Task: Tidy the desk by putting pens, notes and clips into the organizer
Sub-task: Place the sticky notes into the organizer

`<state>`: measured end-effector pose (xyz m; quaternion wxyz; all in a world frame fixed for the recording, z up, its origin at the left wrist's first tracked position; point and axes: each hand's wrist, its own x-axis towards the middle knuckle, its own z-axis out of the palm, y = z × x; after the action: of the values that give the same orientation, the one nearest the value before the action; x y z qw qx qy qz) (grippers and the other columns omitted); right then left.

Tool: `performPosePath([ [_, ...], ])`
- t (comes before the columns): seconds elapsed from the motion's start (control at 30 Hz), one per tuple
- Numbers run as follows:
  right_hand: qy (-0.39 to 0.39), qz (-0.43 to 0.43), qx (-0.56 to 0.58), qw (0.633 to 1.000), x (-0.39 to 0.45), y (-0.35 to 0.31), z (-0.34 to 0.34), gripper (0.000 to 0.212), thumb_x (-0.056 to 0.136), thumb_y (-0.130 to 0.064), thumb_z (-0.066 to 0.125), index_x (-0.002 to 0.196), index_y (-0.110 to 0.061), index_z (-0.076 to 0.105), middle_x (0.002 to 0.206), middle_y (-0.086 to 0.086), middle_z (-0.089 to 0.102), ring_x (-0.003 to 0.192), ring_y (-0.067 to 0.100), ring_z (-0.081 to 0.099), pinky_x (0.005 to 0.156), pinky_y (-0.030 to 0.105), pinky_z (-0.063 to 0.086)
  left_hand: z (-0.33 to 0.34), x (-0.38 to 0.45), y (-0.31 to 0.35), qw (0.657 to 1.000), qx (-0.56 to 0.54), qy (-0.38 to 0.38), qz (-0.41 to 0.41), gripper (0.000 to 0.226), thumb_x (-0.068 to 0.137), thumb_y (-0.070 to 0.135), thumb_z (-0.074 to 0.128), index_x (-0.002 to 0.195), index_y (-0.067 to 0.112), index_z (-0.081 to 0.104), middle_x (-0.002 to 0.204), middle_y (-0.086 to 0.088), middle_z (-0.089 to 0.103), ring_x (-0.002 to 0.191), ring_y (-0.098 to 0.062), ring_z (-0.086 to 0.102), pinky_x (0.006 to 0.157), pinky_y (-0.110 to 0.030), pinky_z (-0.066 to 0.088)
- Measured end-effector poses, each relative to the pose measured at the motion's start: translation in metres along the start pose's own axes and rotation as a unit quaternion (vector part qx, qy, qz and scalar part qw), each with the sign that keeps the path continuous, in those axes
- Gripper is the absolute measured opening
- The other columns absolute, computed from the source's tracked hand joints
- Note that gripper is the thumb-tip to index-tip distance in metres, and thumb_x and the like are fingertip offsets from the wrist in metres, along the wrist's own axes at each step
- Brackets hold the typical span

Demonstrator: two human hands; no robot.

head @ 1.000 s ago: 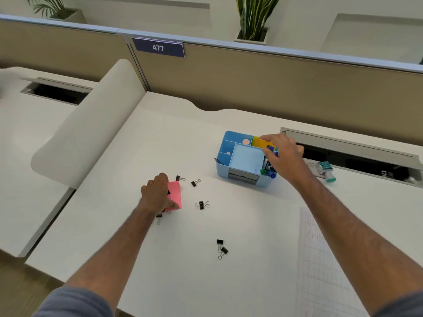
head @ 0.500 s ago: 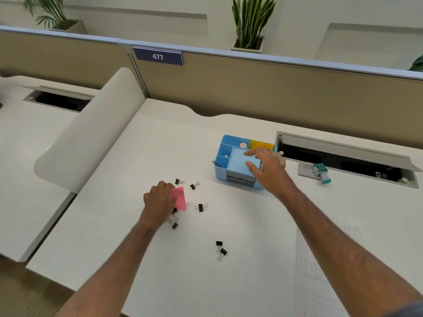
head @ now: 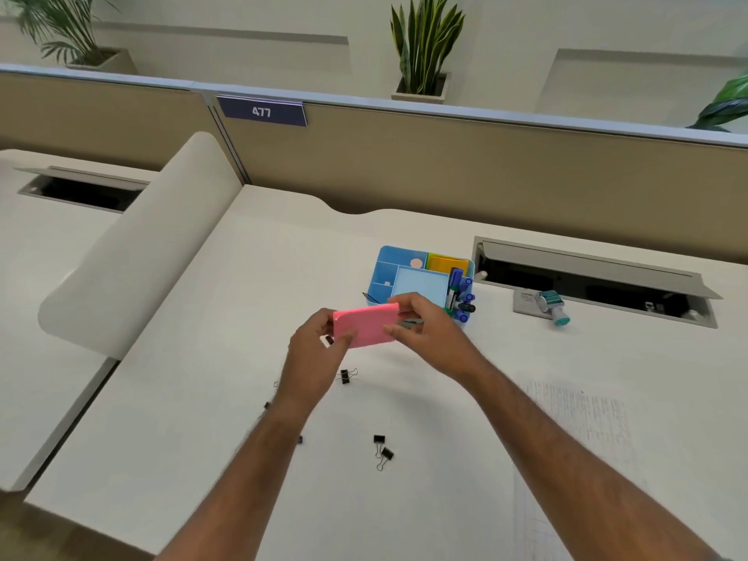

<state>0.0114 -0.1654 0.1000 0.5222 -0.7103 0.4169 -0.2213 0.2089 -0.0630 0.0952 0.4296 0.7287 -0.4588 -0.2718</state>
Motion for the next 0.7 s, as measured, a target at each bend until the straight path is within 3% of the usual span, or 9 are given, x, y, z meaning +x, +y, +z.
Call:
performPosePath([
  [0.07,0.009,-0.002,0.023,1.0,0.002,-0.001,-0.003,0.023,0.098,-0.028,0.072,0.118,-0.032,0.062,0.112,-0.012,0.071,0.104,-0.001,0.067,0.085,0.017,0.056,0.013,0.003,0.015,0.995,-0.093,0.014,-0.03,0.015,0.088,0.015,0.074,0.093,0.028,0.068,0.089,0.011,0.074,0.089,-0.007,0.069,0.07,-0.009,0.047],
  [0.2,0.029,-0.021,0.023,0.999,0.007,-0.006,-0.023,0.013,0.104,-0.024,0.063,0.108,-0.037,0.065,0.103,-0.015,0.073,0.099,0.005,0.07,0.079,0.021,0.06,0.037,0.01,0.025,0.975,-0.212,0.014,-0.064,0.019,0.088,0.016,0.077,0.102,0.026,0.07,0.098,0.006,0.077,0.096,-0.008,0.072,0.074,-0.015,0.054],
  [0.27,0.047,-0.043,-0.028,0.998,0.014,-0.009,-0.04,0.013,0.107,-0.021,0.057,0.11,-0.032,0.064,0.1,-0.011,0.07,0.094,0.007,0.068,0.075,0.022,0.06,0.046,0.013,0.023,0.978,-0.199,0.007,-0.062,0.026,0.087,0.022,0.079,0.109,0.031,0.067,0.106,0.012,0.074,0.103,-0.007,0.069,0.081,-0.02,0.056],
  [0.37,0.087,-0.066,-0.115,0.987,0.026,-0.013,-0.072,0.012,0.109,-0.02,0.049,0.107,-0.024,0.06,0.087,0.002,0.063,0.07,0.0,0.055,0.059,0.016,0.049,0.058,0.017,0.014,0.989,-0.135,-0.023,-0.058,0.026,0.09,0.027,0.076,0.11,0.036,0.062,0.114,0.021,0.068,0.107,0.002,0.06,0.084,-0.024,0.051],
  [0.43,0.112,-0.07,-0.188,0.973,0.035,-0.015,-0.095,0.013,0.11,-0.023,0.046,0.104,-0.022,0.058,0.08,0.0,0.06,0.063,0.003,0.049,0.057,0.028,0.043,0.067,0.018,0.007,0.991,-0.106,-0.043,-0.065,0.025,0.091,0.03,0.075,0.111,0.037,0.061,0.116,0.023,0.066,0.106,0.005,0.058,0.083,-0.023,0.049],
  [0.5,0.133,-0.073,-0.238,0.959,0.044,-0.017,-0.115,0.015,0.11,-0.024,0.046,0.104,-0.019,0.058,0.081,-0.002,0.059,0.067,0.009,0.051,0.059,0.034,0.039,0.075,0.016,0.002,0.99,-0.101,-0.063,-0.079,0.023,0.092,0.032,0.074,0.11,0.036,0.06,0.116,0.022,0.065,0.108,0.004,0.059,0.085,-0.023,0.05],
  [0.6,0.149,-0.073,-0.325,0.931,0.061,-0.014,-0.136,0.018,0.11,-0.022,0.046,0.111,-0.014,0.061,0.096,0.007,0.067,0.085,0.027,0.059,0.069,0.04,0.049,0.085,0.009,-0.003,0.986,-0.096,-0.091,-0.102,0.019,0.093,0.035,0.071,0.109,0.036,0.061,0.116,0.019,0.065,0.111,-0.003,0.06,0.085,-0.022,0.049],
  [0.7,0.137,-0.06,-0.391,0.908,0.075,-0.006,-0.143,0.019,0.11,-0.022,0.046,0.116,-0.014,0.061,0.104,0.01,0.07,0.094,0.03,0.06,0.07,0.04,0.048,0.092,0.001,-0.008,0.984,-0.083,-0.11,-0.112,0.015,0.094,0.038,0.069,0.107,0.036,0.062,0.113,0.02,0.065,0.109,0.0,0.06,0.084,-0.022,0.05],
])
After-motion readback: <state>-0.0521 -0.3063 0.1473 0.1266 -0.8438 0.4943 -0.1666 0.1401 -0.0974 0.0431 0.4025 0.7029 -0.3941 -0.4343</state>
